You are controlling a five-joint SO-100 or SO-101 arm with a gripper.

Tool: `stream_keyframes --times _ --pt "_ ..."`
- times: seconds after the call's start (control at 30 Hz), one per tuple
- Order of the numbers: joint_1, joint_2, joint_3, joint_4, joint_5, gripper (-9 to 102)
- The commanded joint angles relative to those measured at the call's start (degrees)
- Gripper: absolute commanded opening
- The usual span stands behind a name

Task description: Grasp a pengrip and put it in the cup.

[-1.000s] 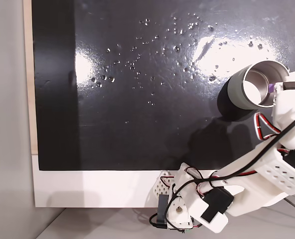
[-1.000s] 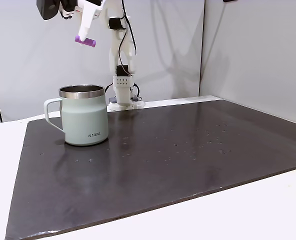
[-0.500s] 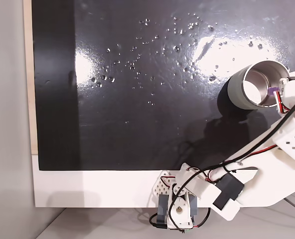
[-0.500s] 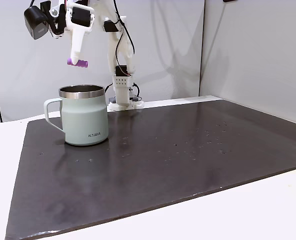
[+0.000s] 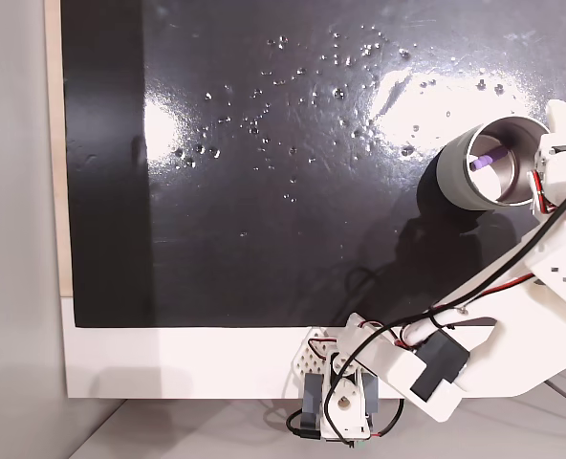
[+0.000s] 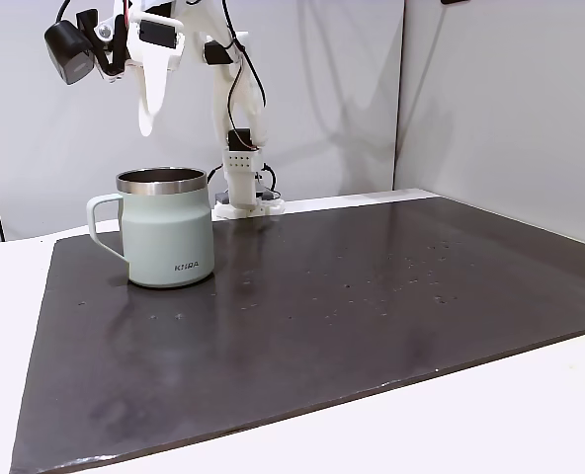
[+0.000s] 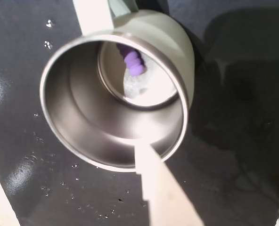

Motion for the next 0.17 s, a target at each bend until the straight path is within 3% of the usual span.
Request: stream_keyframes --times 0.0,0.13 --pt "-0.6 0.9 -0.8 -1.3 0.4 36" --pt "-0.6 0.9 -0.8 -1.8 0.3 36"
